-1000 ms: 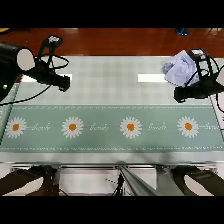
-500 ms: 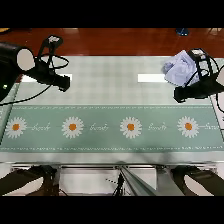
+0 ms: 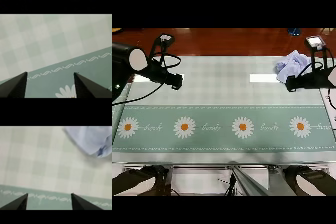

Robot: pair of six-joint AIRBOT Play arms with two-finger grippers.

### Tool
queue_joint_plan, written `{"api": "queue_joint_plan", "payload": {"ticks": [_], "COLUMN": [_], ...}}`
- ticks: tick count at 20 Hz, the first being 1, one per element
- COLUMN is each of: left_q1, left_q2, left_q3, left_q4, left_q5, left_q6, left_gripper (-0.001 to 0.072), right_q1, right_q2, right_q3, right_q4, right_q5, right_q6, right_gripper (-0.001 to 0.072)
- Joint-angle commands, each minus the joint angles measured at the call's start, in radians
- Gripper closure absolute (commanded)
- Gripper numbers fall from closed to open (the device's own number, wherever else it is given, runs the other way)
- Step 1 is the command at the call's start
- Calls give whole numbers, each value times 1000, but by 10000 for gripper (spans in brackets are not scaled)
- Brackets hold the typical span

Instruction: Fold the shirts.

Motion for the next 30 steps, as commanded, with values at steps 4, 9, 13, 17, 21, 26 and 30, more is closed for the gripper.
{"api": "queue_joint_plan", "payload": {"ticks": [4,9,13,17,21,26,30], "left_q1": [2,2,2,2,2,2,2], "left_q2": [-10,-12,-13,-17,-19,-19,-15], "left_q3": [1,1,1,1,1,1,3], "left_q4": [1,0,0,-4,-11,-11,-10], "left_q5": [56,31,9,9,10,11,10], "left_q6": [1,1,0,0,0,1,1], "left_gripper": [-13,-13,-13,-13,-13,-13,-13], "right_q1": [-183,-376,-418,-418,-401,-356,-344], "right_q2": [-106,-338,-497,-620,-704,-746,-613], "right_q3": [70,185,211,211,211,211,214], "right_q4": [-188,64,199,230,229,231,229], "right_q5": [-387,-385,-420,-511,-629,-709,-724], "right_q6": [319,303,281,275,274,275,204], "right_gripper": [122,121,117,117,120,692,694]}}
